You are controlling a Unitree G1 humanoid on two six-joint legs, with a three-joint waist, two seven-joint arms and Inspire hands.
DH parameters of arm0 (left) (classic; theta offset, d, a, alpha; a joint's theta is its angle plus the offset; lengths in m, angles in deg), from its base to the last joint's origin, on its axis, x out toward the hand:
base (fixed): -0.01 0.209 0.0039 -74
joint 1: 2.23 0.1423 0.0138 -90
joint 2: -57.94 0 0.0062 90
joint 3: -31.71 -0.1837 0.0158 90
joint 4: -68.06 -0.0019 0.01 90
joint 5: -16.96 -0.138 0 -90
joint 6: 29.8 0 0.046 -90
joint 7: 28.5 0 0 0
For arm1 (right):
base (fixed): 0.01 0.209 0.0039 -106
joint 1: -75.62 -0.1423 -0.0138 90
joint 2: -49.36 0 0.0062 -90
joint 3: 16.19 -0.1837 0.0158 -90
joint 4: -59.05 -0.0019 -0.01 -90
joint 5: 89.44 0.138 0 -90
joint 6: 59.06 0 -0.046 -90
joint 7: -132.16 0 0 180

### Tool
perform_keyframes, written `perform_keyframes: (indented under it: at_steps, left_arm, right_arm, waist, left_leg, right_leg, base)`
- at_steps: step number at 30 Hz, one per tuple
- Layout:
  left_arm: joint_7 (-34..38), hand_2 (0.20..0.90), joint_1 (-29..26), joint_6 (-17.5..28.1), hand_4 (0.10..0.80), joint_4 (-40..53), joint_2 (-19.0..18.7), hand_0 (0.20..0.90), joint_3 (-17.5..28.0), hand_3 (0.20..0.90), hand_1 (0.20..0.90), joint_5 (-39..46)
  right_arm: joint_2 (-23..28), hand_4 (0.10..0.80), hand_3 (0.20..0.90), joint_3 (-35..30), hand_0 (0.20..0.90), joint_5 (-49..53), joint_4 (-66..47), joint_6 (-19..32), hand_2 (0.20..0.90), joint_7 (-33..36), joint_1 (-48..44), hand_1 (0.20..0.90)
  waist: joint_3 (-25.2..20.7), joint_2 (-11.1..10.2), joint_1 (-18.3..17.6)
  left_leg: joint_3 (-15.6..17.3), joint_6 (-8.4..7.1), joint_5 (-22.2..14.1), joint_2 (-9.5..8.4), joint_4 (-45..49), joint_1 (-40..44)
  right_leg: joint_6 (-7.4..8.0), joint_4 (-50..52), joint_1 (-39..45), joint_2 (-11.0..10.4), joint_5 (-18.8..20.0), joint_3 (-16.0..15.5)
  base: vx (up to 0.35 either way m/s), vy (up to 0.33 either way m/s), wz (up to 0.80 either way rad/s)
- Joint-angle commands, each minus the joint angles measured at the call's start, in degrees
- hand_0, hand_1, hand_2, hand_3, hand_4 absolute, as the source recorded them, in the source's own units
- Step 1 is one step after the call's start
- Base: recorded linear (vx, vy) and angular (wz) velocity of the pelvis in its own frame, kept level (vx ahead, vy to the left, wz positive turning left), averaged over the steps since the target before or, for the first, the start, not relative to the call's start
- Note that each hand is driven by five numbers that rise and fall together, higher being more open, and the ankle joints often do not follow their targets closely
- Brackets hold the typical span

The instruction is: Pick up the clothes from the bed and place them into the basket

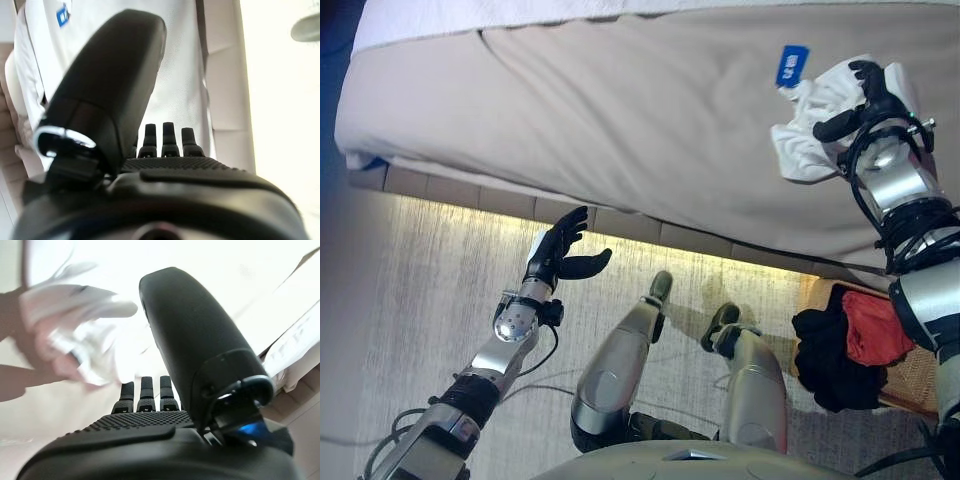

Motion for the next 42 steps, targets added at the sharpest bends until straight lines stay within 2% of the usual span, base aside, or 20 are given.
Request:
perform_keyframes:
  at_steps: [1,7,12,14,15,19,21,22,23,24,30,31,34,42]
  left_arm:
    - [0.73,0.900,2.42,7.38,0.800,11.33,-3.99,0.900,2.19,0.900,0.900,0.00]
    - [1.21,0.900,4.85,8.73,0.800,15.60,-5.36,0.900,2.75,0.900,0.900,0.95]
    - [1.69,0.900,6.95,8.69,0.800,18.64,-6.10,0.900,4.84,0.900,0.900,3.80]
    - [1.43,0.900,7.82,9.04,0.800,19.13,-6.11,0.900,5.52,0.900,0.900,4.14]
    - [1.24,0.900,8.32,8.96,0.800,19.63,-6.36,0.900,6.14,0.900,0.900,4.10]
    - [-0.22,0.900,9.48,8.49,0.800,21.19,-7.02,0.900,7.61,0.900,0.900,4.35]
    - [-0.50,0.900,9.66,8.90,0.800,21.45,-7.46,0.900,7.76,0.900,0.900,4.41]
    - [-0.49,0.900,9.90,9.14,0.800,21.98,-7.65,0.900,7.79,0.900,0.900,4.09]
    - [-0.19,0.900,10.00,8.96,0.800,22.55,-7.88,0.900,7.76,0.900,0.900,3.98]
    - [-0.06,0.900,10.08,8.87,0.800,22.80,-8.05,0.900,7.79,0.900,0.900,4.03]
    - [0.21,0.900,10.62,8.89,0.800,23.20,-8.25,0.900,7.69,0.900,0.900,3.51]
    - [0.64,0.900,10.82,9.14,0.800,23.30,-8.16,0.900,7.63,0.900,0.900,3.33]
    - [1.09,0.900,10.42,9.07,0.800,23.03,-7.93,0.900,7.86,0.900,0.900,3.53]
    - [2.53,0.900,7.21,5.24,0.800,21.79,-6.73,0.900,5.65,0.900,0.900,2.15]
  right_arm:
    - [4.61,0.800,0.900,4.37,0.900,0.18,0.44,0.68,0.900,3.62,-9.82,0.900]
    - [5.96,0.800,0.900,6.34,0.900,0.66,4.53,-4.07,0.900,1.63,-13.16,0.900]
    - [8.18,0.800,0.900,11.89,0.900,-13.37,10.56,-13.02,0.900,-3.27,-16.60,0.900]
    - [9.09,0.800,0.900,15.65,0.900,-18.58,12.56,-16.39,0.900,-7.61,-18.03,0.900]
    - [9.61,0.800,0.900,18.60,0.900,-23.18,13.42,-18.88,0.900,-12.58,-19.16,0.900]
    - [10.49,0.800,0.900,25.15,0.900,-30.04,15.51,-23.15,0.900,-21.83,-20.11,0.900]
    - [10.66,0.800,0.900,26.18,0.900,-31.88,16.06,-23.39,0.900,-22.83,-20.20,0.900]
    - [10.75,0.682,0.782,26.80,0.799,-33.62,16.74,-23.82,0.799,-23.90,-20.34,0.799]
    - [10.80,0.487,0.587,27.09,0.632,-33.79,17.46,-24.10,0.632,-23.43,-20.47,0.632]
    - [10.93,0.100,0.200,27.24,0.300,-33.15,17.93,-23.92,0.300,-21.92,-20.64,0.300]
    - [12.34,0.100,0.200,25.39,0.300,-27.08,18.66,-21.33,0.300,-10.77,-21.00,0.300]
    - [12.67,0.100,0.200,23.55,0.300,-23.85,18.18,-20.02,0.300,-7.11,-20.18,0.300]
    - [13.05,0.100,0.200,19.64,0.300,-19.97,17.38,-16.80,0.300,-2.54,-18.05,0.300]
    - [15.99,0.100,0.200,11.49,0.300,-13.15,13.86,-7.51,0.300,2.70,-15.20,0.300]
  waist:
    - [-1.98,0.91,0.89]
    - [-1.98,2.10,2.13]
    - [-1.98,3.05,2.88]
    - [-1.98,3.14,3.22]
    - [-1.98,3.07,3.39]
    - [-1.98,2.60,3.69]
    - [-1.98,2.45,3.80]
    - [-1.98,2.43,3.98]
    - [-1.98,2.42,4.09]
    - [-1.98,2.43,4.15]
    - [-1.98,2.39,3.71]
    - [-1.98,2.14,3.29]
    - [-1.98,1.33,2.32]
    - [-2.09,-1.58,-0.39]
  left_leg:
    - [0.45,1.72,-6.88,-1.08,6.10,-7.27]
    - [0.31,2.77,-8.40,-2.05,12.92,-15.42]
    - [1.13,3.65,-9.66,-2.27,18.66,-22.13]
    - [1.12,3.87,-9.77,-2.34,19.72,-23.70]
    - [1.27,4.03,-9.88,-2.30,20.23,-24.38]
    - [1.43,3.86,-9.82,-1.84,20.08,-24.14]
    - [1.52,3.80,-9.88,-1.69,20.08,-23.85]
    - [1.58,3.76,-9.96,-1.63,20.25,-23.65]
    - [1.71,3.81,-10.01,-1.52,20.36,-23.48]
    - [1.76,3.82,-10.05,-1.49,20.45,-23.39]
    - [2.03,3.43,-10.16,-1.07,20.18,-22.11]
    - [2.29,3.29,-10.30,-0.62,19.58,-20.88]
    - [2.85,3.17,-10.52,0.27,17.73,-17.37]
    - [4.01,2.30,-10.43,2.16,9.35,-2.80]
  right_leg:
    - [-2.26,7.20,-3.58,3.39,-4.99,-0.88]
    - [-2.90,12.79,-11.70,3.44,-6.04,-0.62]
    - [-3.02,17.76,-18.63,2.97,-6.72,0.08]
    - [-2.92,18.73,-20.15,2.98,-6.70,0.00]
    - [-2.95,19.08,-20.82,3.06,-6.68,-0.12]
    - [-2.92,18.80,-20.46,3.47,-6.56,-0.41]
    - [-2.88,18.45,-19.91,3.49,-6.49,-0.62]
    - [-2.87,18.43,-19.58,3.37,-6.43,-0.86]
    - [-2.88,18.29,-19.25,3.29,-6.35,-1.07]
    - [-2.86,18.23,-19.09,3.24,-6.27,-1.18]
    - [-2.63,17.14,-17.75,3.28,-5.70,-1.18]
    - [-2.57,16.19,-16.49,3.43,-5.54,-1.18]
    - [-2.44,14.10,-13.05,3.93,-5.35,-1.06]
    - [-1.67,5.37,1.46,3.78,-4.45,-0.62]
  base:
    - [-0.027,-0.033,0.29]
    - [-0.014,0.008,0.15]
    - [-0.041,-0.004,0.09]
    - [-0.044,-0.032,0.21]
    - [-0.044,-0.024,0.22]
    - [-0.019,-0.010,0.05]
    - [-0.018,-0.022,-0.08]
    - [-0.021,-0.033,-0.07]
    - [-0.024,-0.036,0.06]
    - [-0.033,-0.036,0.22]
    - [-0.052,-0.002,-0.10]
    - [-0.060,0.031,-0.15]
    - [-0.036,0.039,-0.16]
    - [0.020,0.065,-0.17]
